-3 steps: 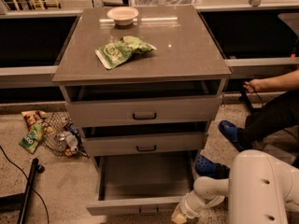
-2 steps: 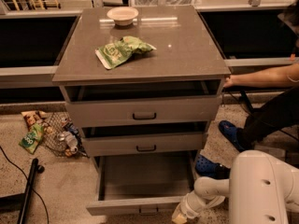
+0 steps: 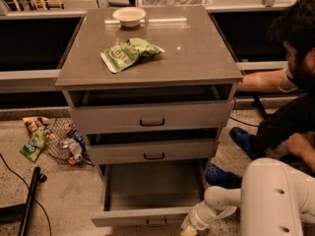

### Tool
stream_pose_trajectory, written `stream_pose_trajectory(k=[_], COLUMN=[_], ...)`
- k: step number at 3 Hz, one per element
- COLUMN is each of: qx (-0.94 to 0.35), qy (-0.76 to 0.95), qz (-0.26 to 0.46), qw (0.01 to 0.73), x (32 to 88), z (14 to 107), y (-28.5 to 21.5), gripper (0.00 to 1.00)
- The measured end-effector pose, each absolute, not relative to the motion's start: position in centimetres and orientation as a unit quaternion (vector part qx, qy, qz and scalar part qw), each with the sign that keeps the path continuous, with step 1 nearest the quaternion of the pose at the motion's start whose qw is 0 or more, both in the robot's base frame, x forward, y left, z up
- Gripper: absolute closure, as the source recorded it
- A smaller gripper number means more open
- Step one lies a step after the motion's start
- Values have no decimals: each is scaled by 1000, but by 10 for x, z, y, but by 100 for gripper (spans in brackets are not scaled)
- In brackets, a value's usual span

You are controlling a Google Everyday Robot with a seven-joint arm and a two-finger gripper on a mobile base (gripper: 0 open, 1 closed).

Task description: Close bottom drawer

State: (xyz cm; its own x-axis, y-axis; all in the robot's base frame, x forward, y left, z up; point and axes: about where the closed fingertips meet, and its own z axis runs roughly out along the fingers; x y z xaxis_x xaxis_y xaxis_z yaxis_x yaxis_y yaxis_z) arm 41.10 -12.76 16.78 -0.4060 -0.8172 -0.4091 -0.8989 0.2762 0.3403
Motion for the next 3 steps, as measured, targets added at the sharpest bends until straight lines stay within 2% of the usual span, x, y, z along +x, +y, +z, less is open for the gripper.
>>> stream_pose_trajectory(k=[1, 3], qx=[-540, -540], qy=[795, 795], qz=[266, 266], qw=[77, 77], x=[411, 411], z=[168, 168], y=[-128, -128], gripper=[4, 0])
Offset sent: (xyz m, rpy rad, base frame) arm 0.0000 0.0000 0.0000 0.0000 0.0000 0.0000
